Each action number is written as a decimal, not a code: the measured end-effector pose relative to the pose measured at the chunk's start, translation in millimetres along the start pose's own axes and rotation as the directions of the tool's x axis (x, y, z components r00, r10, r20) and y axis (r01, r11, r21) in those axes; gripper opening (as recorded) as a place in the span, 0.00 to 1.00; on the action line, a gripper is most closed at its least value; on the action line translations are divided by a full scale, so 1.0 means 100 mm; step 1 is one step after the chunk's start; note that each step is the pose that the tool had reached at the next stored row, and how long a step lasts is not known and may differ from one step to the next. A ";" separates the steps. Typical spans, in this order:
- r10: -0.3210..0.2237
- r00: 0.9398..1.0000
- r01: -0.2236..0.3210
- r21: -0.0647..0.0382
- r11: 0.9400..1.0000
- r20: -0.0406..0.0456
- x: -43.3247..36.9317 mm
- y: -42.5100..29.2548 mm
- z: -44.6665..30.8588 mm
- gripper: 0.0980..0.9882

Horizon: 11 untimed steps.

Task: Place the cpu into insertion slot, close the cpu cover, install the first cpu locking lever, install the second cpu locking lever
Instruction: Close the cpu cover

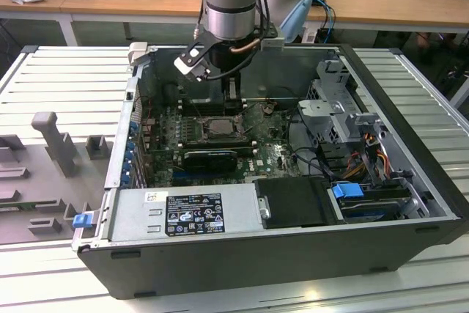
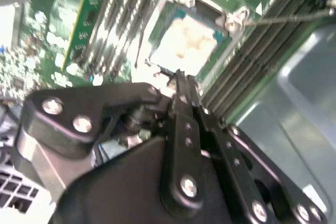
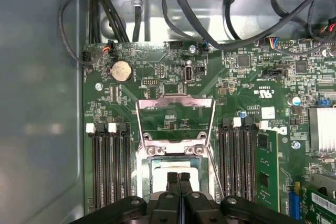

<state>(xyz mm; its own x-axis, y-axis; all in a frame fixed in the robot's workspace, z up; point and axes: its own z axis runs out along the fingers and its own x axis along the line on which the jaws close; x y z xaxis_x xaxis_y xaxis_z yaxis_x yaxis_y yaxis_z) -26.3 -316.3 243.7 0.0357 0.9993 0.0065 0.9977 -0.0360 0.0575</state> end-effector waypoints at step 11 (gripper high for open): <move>0.001 1.000 -0.001 0.000 1.000 0.002 0.001 0.100 -0.029 0.01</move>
<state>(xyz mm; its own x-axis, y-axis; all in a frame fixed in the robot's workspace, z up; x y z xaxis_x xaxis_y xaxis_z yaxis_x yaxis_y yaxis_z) -16.4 -316.6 247.3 0.0372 0.9993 0.0049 0.9977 -0.0374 0.0570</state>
